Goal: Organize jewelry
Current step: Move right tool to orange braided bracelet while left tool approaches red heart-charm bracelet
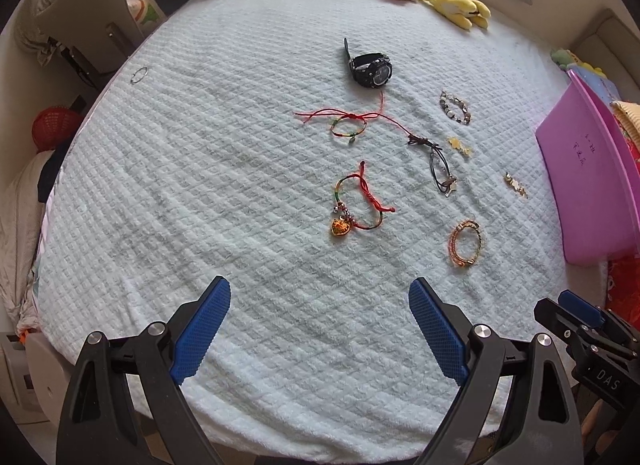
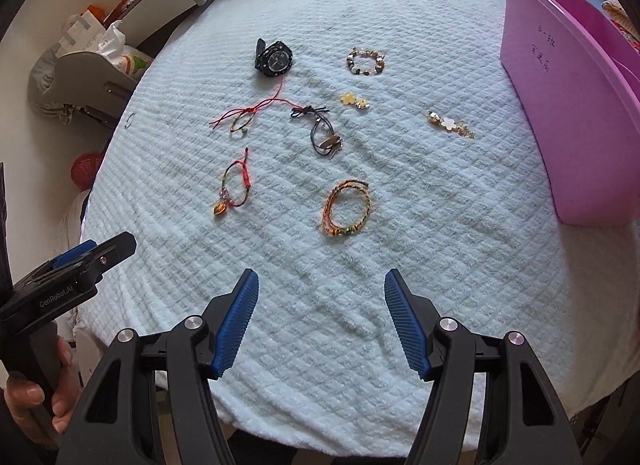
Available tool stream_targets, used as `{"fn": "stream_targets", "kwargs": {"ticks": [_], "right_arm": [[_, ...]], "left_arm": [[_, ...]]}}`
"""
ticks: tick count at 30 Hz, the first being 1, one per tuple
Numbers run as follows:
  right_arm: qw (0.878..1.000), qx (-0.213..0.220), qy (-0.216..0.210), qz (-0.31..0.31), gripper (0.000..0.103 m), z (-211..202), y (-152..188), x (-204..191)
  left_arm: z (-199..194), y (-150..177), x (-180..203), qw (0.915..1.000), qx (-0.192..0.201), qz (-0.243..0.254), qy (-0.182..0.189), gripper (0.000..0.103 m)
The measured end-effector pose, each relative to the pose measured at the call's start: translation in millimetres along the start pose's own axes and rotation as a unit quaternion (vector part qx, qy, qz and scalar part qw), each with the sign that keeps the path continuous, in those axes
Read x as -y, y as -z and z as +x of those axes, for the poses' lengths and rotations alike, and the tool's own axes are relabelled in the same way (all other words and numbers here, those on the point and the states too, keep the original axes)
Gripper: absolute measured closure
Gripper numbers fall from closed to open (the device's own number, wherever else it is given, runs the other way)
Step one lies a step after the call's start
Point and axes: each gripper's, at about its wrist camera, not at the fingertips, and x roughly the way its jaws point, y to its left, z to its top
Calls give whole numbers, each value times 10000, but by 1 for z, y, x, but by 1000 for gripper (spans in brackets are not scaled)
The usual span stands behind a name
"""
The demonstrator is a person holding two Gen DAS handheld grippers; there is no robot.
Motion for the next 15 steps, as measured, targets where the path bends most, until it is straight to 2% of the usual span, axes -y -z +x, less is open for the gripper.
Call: {"fn": "stream_targets", "kwargs": {"ticks": [7, 10, 15], "right_arm": [[9942, 641, 447, 735, 40, 28, 5, 8], [9929, 753, 567, 722, 40, 48, 6, 8], [9923, 904, 679, 513, 40, 83, 12, 11]], "left_arm": [[43, -14, 10, 9959, 401, 787, 208, 14], [67, -13, 13, 9935, 537, 966, 290, 14], [108, -8, 15, 9925, 657, 950, 402, 14]]}}
